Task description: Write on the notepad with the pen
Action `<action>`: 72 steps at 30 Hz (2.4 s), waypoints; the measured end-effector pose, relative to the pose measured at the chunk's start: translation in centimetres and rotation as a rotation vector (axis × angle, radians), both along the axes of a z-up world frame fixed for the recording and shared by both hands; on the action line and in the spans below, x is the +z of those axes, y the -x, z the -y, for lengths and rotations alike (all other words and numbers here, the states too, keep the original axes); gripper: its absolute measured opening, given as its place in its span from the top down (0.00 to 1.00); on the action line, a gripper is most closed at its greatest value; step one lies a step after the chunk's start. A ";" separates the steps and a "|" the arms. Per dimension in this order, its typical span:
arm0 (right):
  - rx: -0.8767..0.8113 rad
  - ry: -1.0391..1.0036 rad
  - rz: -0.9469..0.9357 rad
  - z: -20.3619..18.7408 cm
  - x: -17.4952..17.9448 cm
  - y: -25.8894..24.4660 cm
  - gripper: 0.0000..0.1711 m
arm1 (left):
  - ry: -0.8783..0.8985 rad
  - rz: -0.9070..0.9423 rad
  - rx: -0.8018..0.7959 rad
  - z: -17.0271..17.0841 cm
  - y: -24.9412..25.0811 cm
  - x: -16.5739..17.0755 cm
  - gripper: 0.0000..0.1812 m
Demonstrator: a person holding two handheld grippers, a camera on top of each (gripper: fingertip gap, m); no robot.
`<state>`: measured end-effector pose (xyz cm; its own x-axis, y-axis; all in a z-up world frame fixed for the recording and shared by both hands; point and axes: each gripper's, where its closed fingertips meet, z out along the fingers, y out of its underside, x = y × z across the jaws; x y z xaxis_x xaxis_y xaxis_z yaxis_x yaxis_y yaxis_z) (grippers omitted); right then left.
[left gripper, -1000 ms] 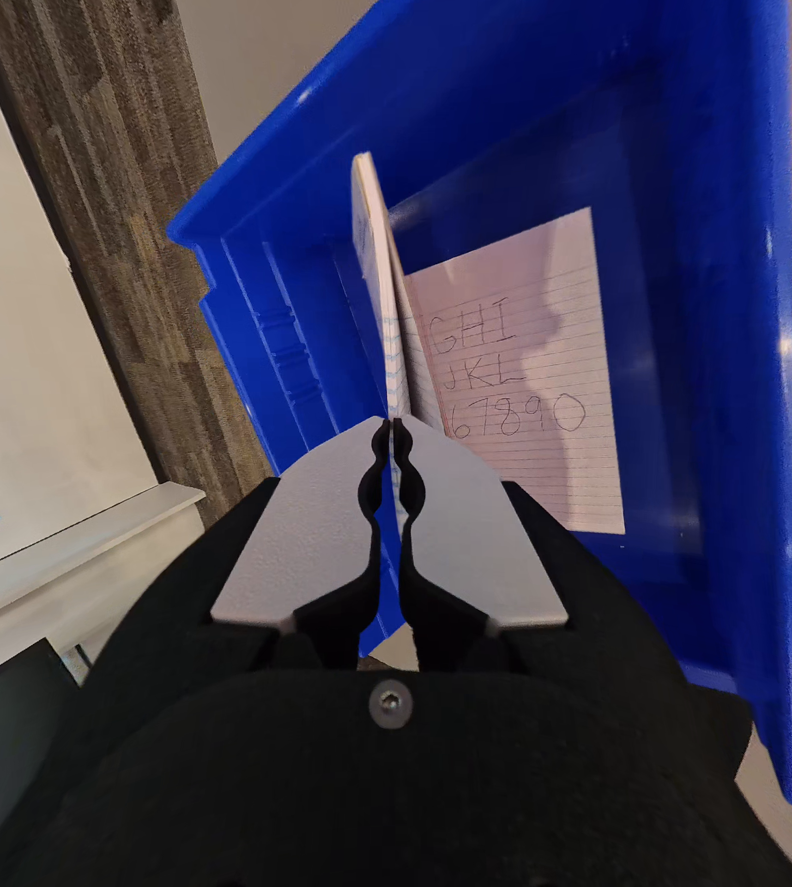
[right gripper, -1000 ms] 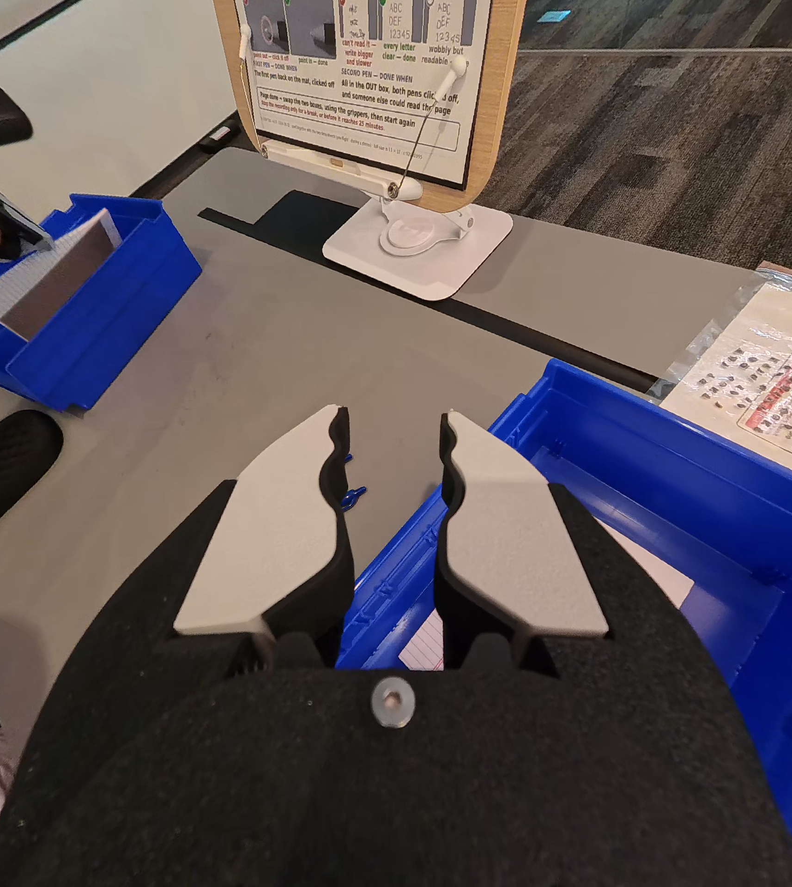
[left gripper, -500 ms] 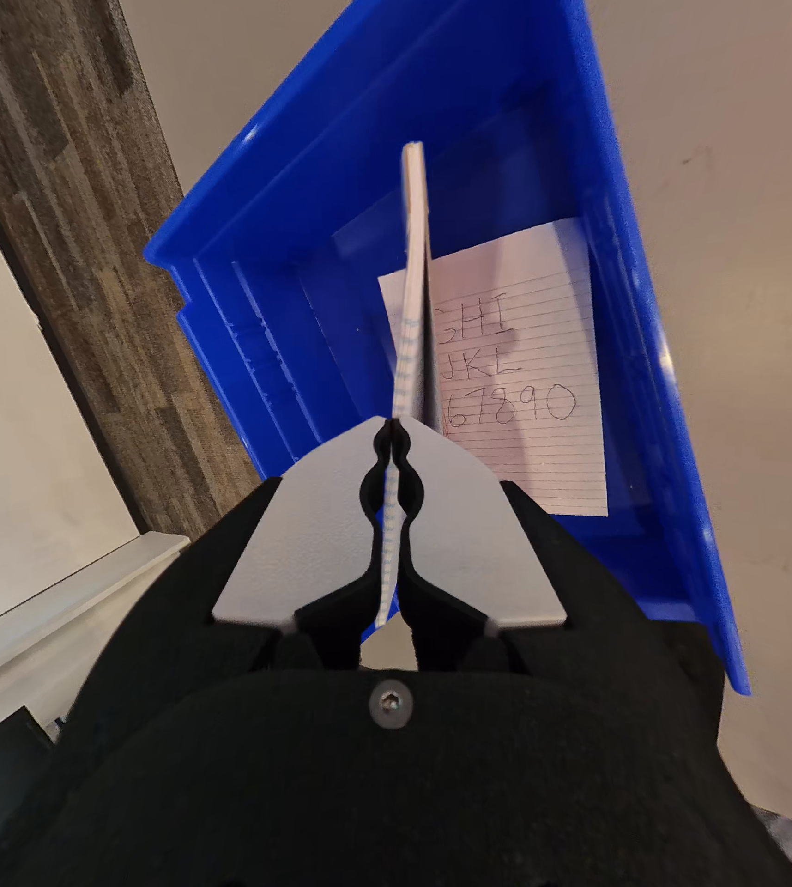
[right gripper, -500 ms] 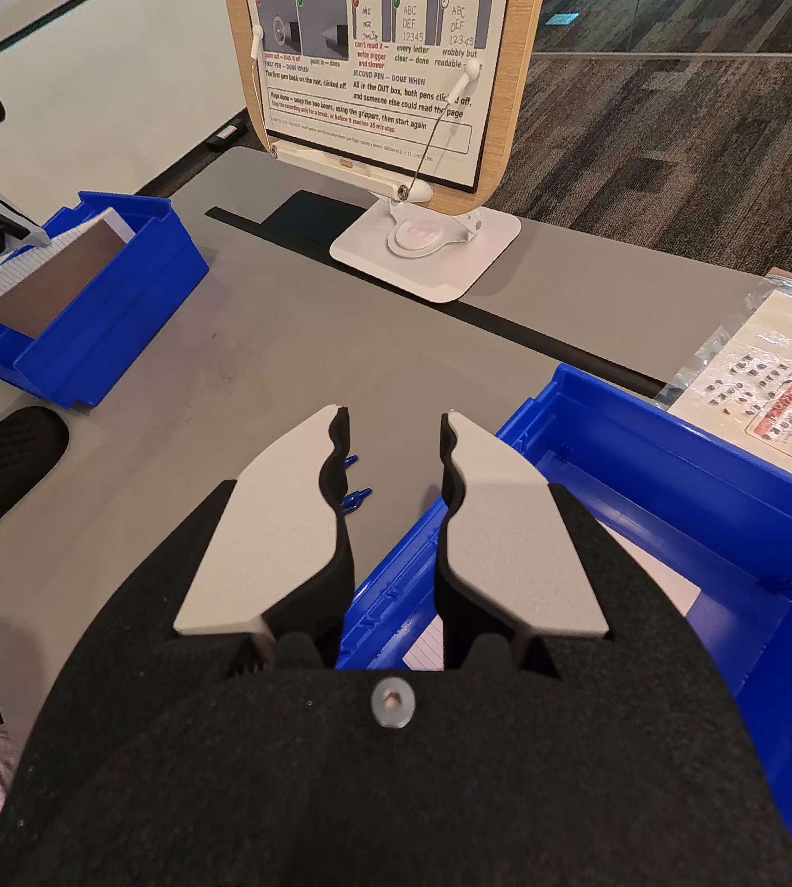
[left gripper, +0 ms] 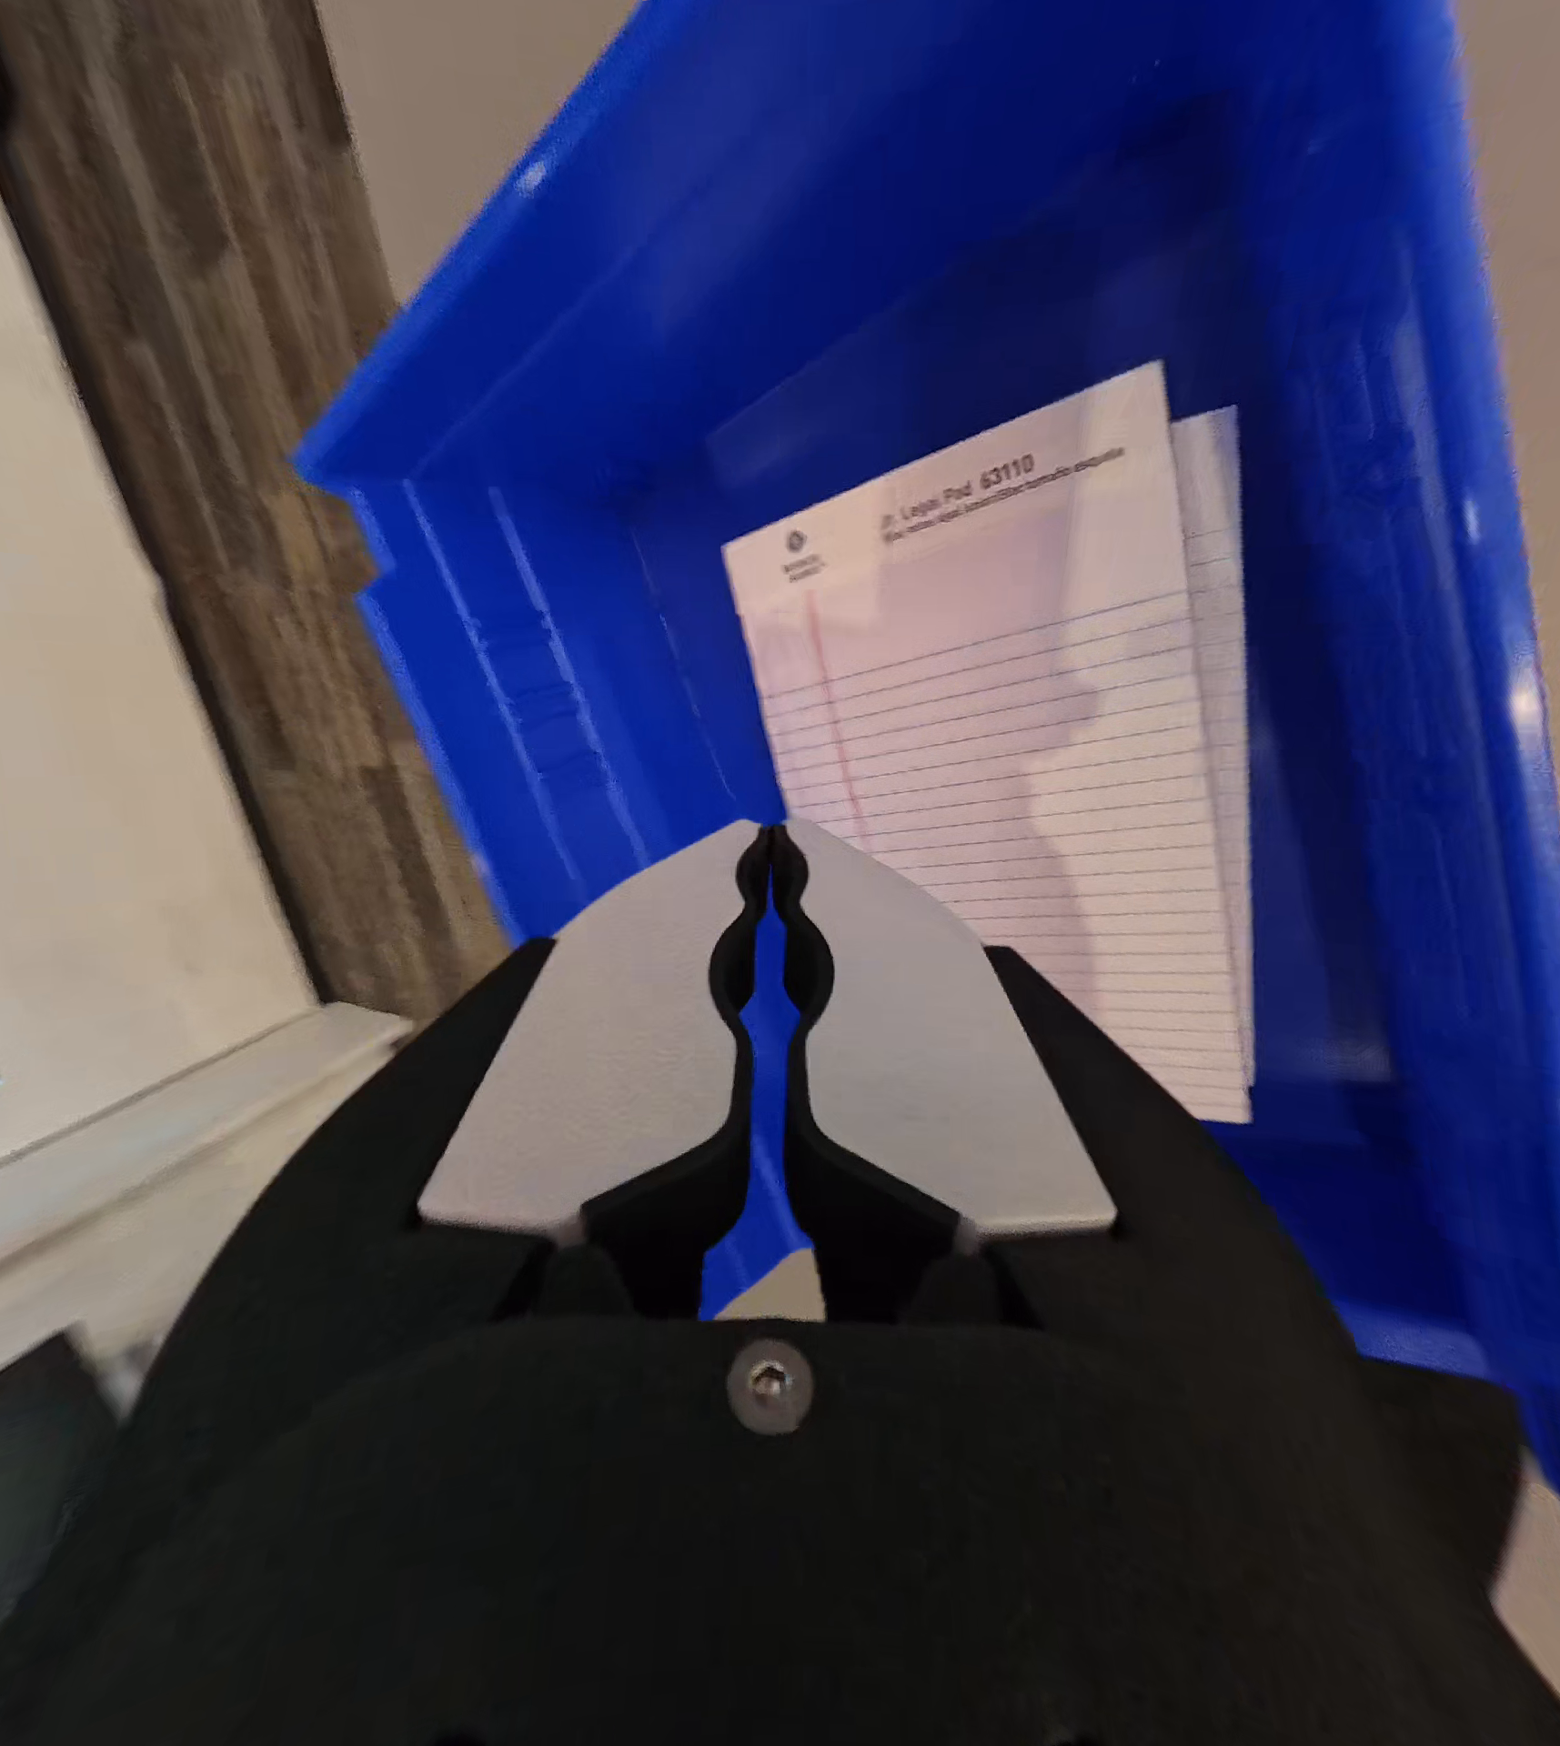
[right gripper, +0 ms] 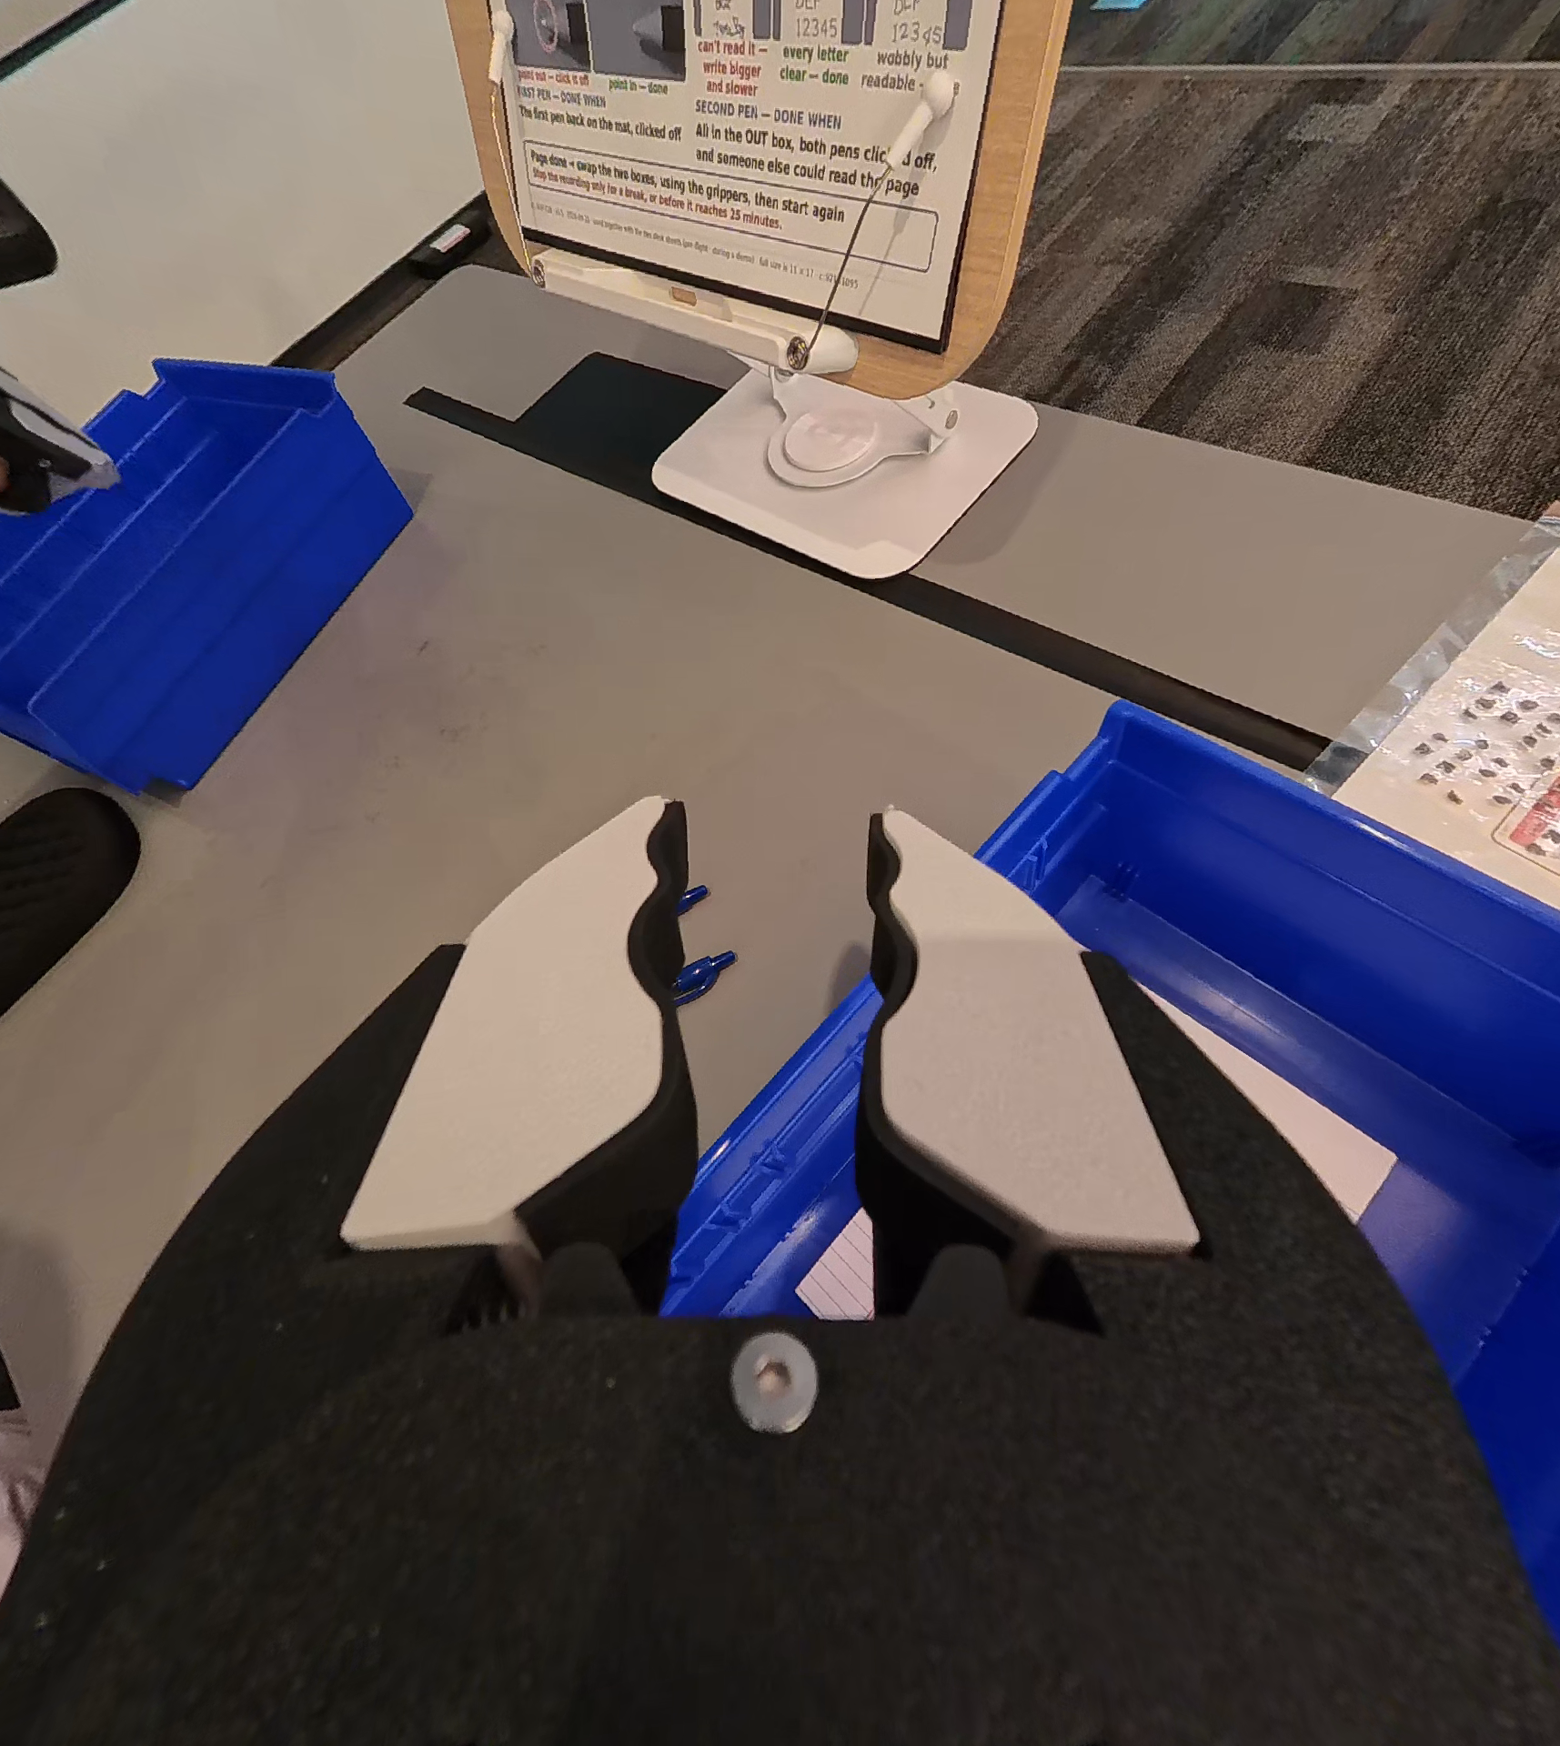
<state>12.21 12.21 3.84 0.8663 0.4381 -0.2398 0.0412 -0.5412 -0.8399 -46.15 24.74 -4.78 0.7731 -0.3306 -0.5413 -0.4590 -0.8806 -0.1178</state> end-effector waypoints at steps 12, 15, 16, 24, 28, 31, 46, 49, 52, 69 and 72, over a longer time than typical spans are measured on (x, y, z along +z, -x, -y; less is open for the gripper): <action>-0.022 0.032 0.001 -0.5 -1.0 -0.6 0.79 | 0.024 0.644 0.075 2.5 -4.1 -5.9 0.83; -0.034 0.045 0.003 -0.6 -1.4 -1.0 0.79 | 0.000 0.665 0.044 2.5 -4.7 -5.8 0.76; -0.038 0.048 0.004 -0.6 -1.5 -1.1 0.79 | 0.010 0.694 0.038 2.7 -5.3 -5.8 0.73; -0.065 0.067 0.003 -0.6 -2.0 -1.8 0.79 | -0.006 0.742 0.160 2.2 -1.0 -3.4 0.78; -0.064 0.070 0.009 -0.6 -2.1 -1.8 0.79 | 0.020 0.715 0.208 2.3 1.5 -4.0 0.78; -0.062 0.074 0.011 -0.7 -2.2 -1.8 0.79 | 0.023 0.717 0.220 2.0 1.9 -4.8 0.78; -0.072 0.077 0.003 -0.7 -2.3 -2.3 0.79 | 0.077 0.519 0.293 1.2 3.6 -8.6 0.65; -0.070 0.079 0.005 -0.7 -2.3 -2.3 0.79 | 0.085 0.527 0.307 1.1 3.6 -9.3 0.66; -0.070 0.078 0.004 -0.7 -2.3 -2.3 0.79 | 0.080 0.542 0.321 0.8 3.8 -9.7 0.66; -0.056 0.079 0.018 -0.7 -2.3 -1.9 0.79 | 0.183 0.696 0.306 1.1 2.6 -9.8 0.72; -0.058 0.079 0.017 -0.8 -2.3 -1.9 0.79 | 0.194 0.774 0.301 1.3 1.4 -9.6 0.72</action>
<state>14.15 12.97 1.52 0.8939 0.3677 -0.2564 0.0221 -0.6075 -0.7940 -47.59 23.42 -14.37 0.9717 -0.0839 0.2208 -0.0545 -0.9892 -0.1360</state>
